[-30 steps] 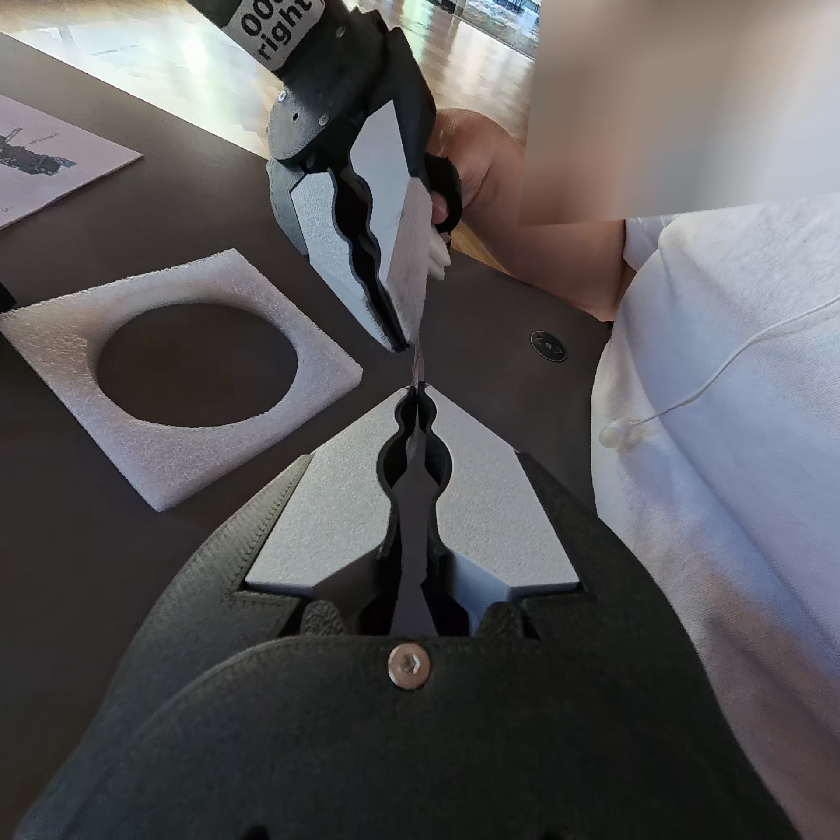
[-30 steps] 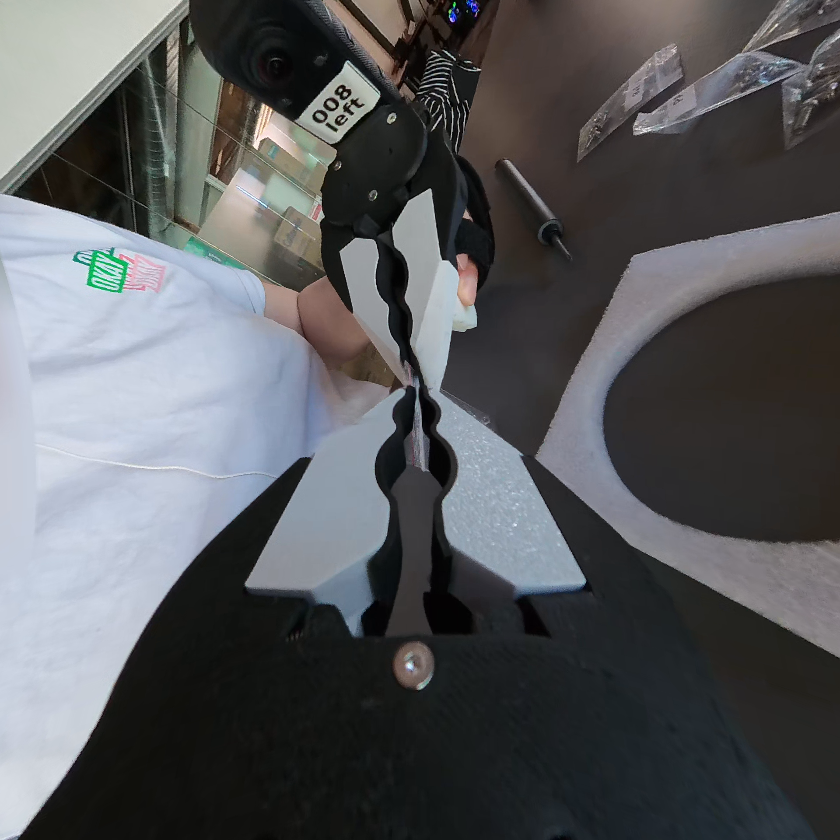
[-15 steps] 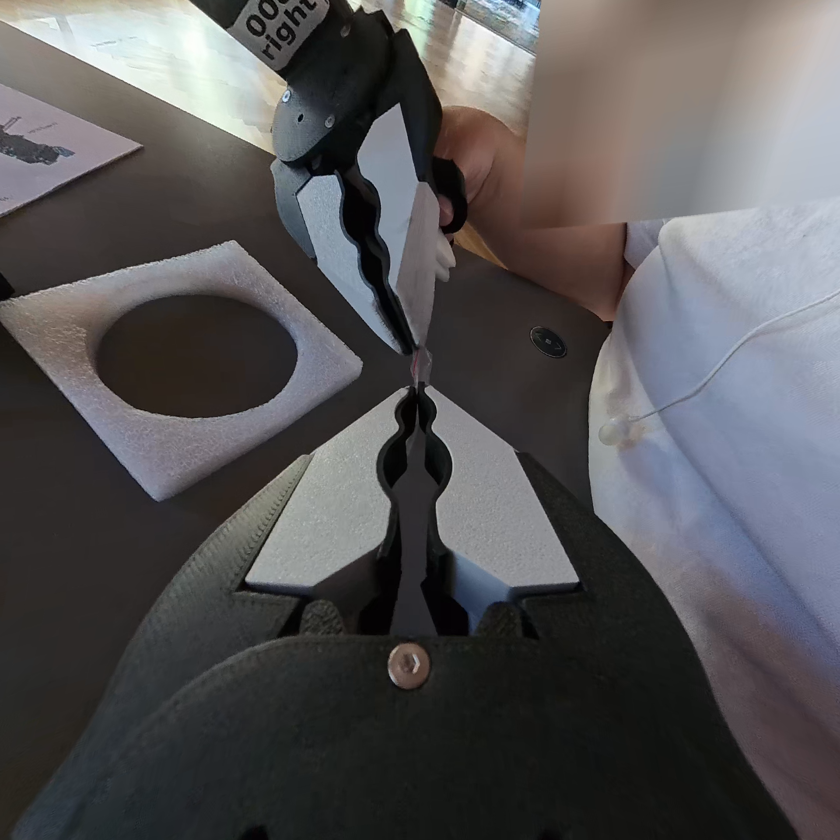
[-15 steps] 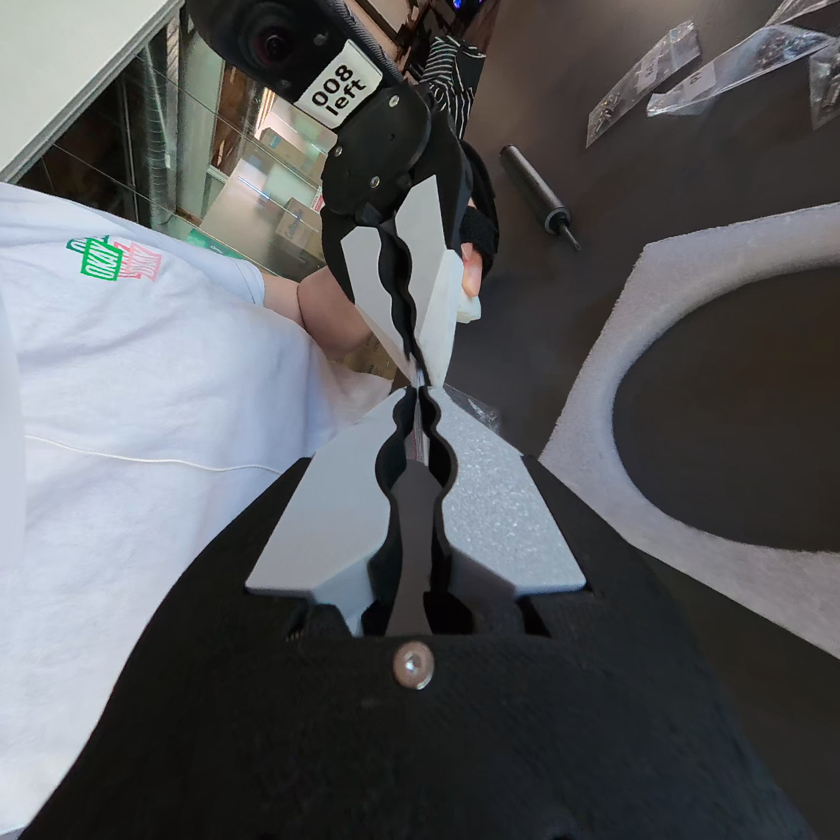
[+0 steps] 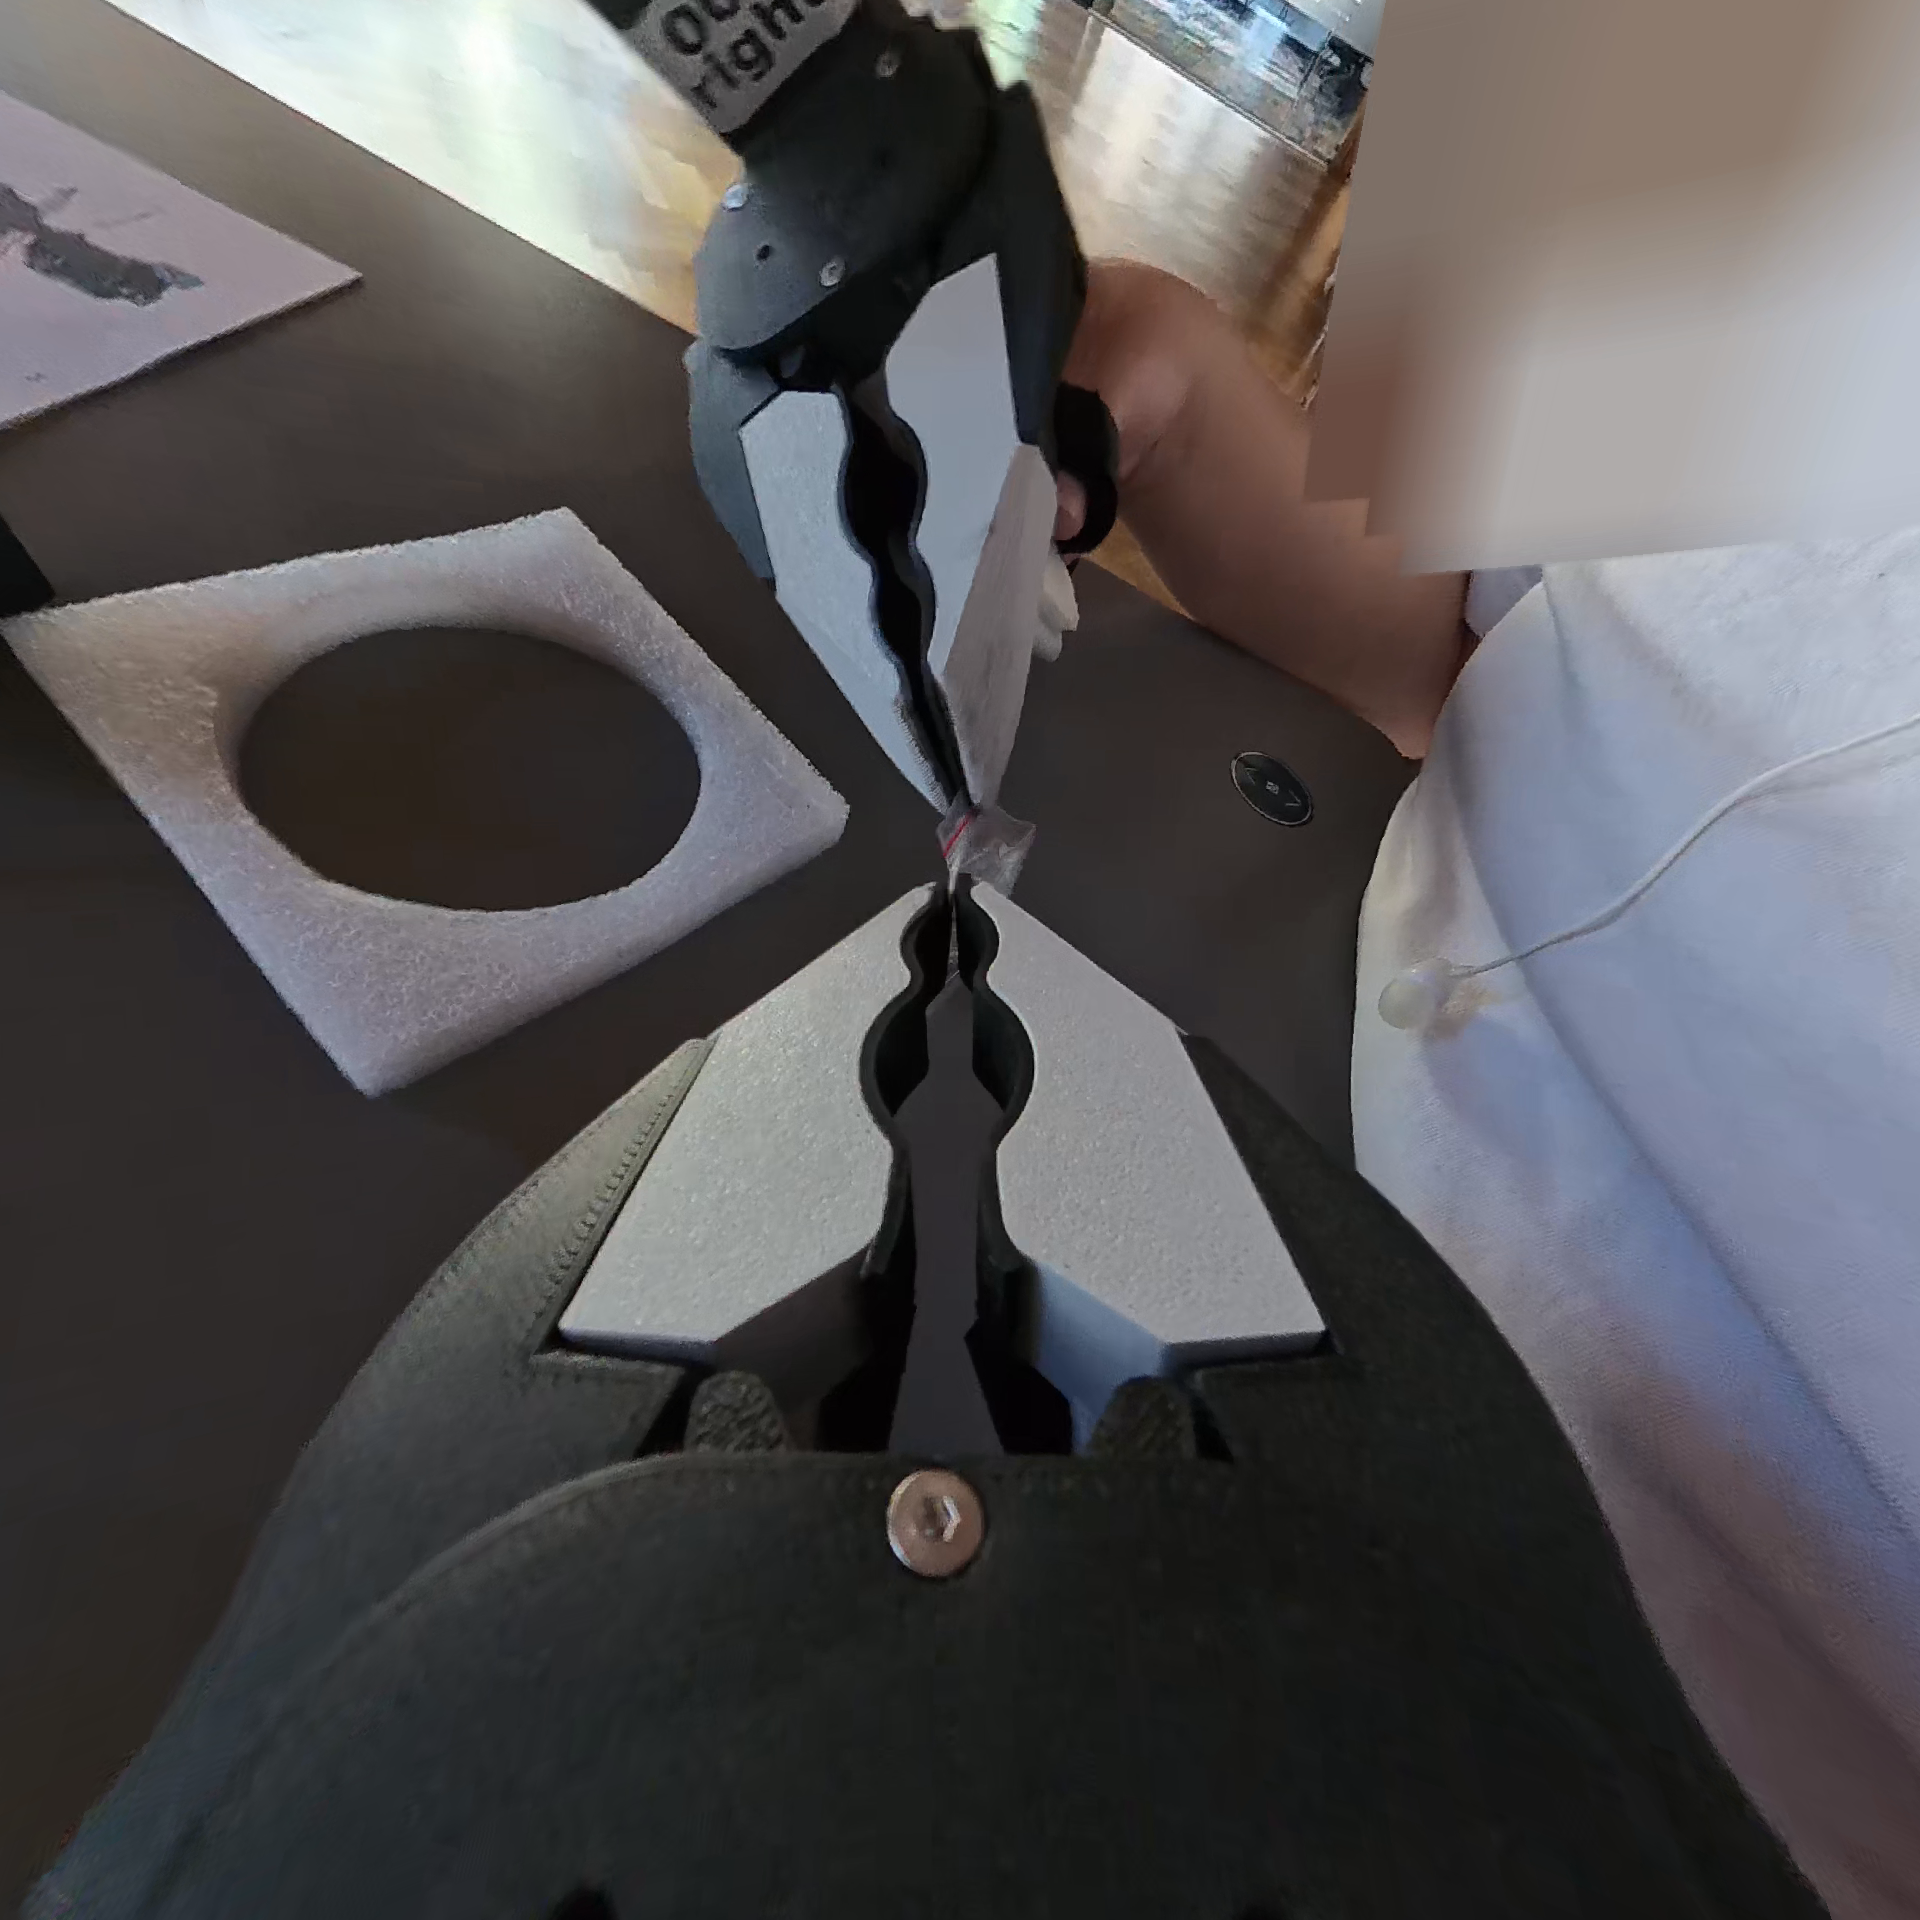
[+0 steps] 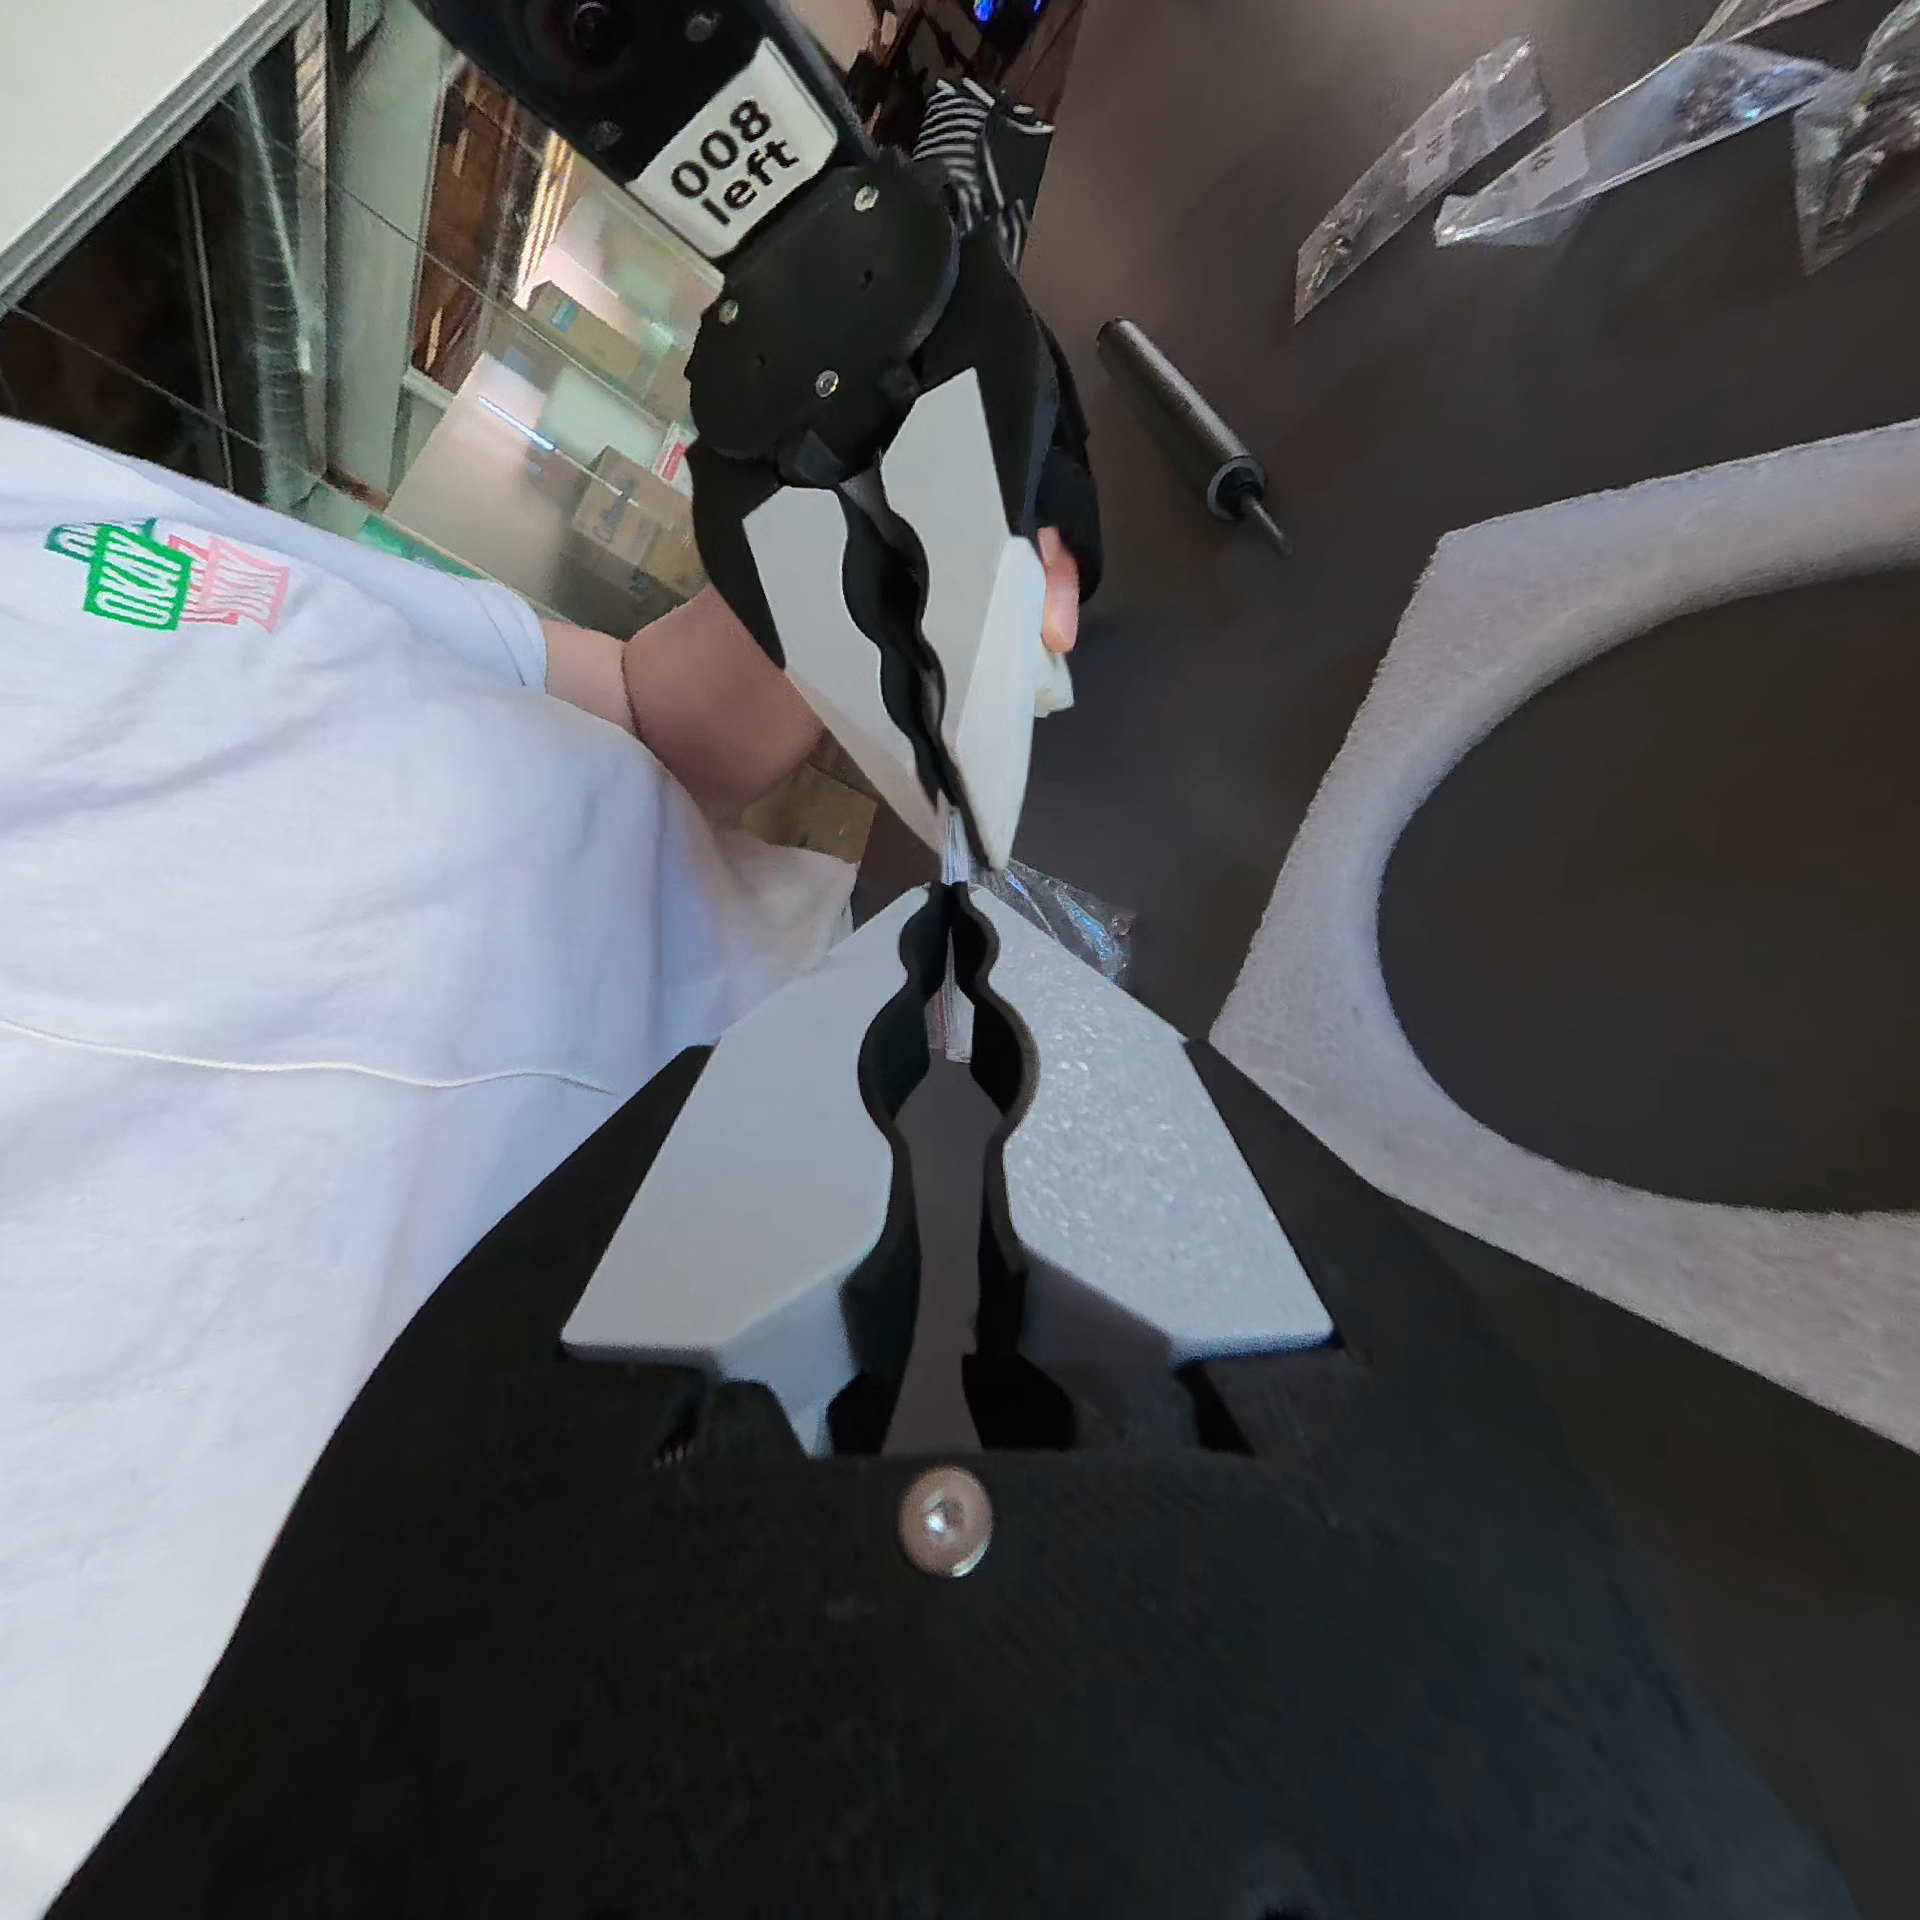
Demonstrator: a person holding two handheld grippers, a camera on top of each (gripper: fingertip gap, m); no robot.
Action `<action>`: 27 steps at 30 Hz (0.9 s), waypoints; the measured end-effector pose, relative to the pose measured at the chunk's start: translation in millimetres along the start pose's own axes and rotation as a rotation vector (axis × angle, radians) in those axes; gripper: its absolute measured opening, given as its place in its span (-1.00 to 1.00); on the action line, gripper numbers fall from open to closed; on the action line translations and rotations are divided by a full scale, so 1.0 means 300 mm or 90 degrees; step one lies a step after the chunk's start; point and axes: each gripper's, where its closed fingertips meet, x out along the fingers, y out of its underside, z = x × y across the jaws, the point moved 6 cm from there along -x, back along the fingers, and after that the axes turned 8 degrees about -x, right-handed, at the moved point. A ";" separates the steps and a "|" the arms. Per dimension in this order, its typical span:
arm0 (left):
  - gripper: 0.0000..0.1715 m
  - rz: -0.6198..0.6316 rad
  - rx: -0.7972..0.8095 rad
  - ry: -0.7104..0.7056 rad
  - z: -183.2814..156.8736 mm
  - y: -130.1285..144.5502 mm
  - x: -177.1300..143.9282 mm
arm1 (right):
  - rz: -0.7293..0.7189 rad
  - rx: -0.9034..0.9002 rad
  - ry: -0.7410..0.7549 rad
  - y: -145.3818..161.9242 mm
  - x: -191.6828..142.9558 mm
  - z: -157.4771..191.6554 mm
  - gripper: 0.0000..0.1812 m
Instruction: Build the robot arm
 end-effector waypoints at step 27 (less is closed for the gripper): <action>-0.86 -0.160 -0.517 -0.016 0.010 0.023 0.003 | -0.095 -0.110 0.254 0.032 0.039 0.030 -1.00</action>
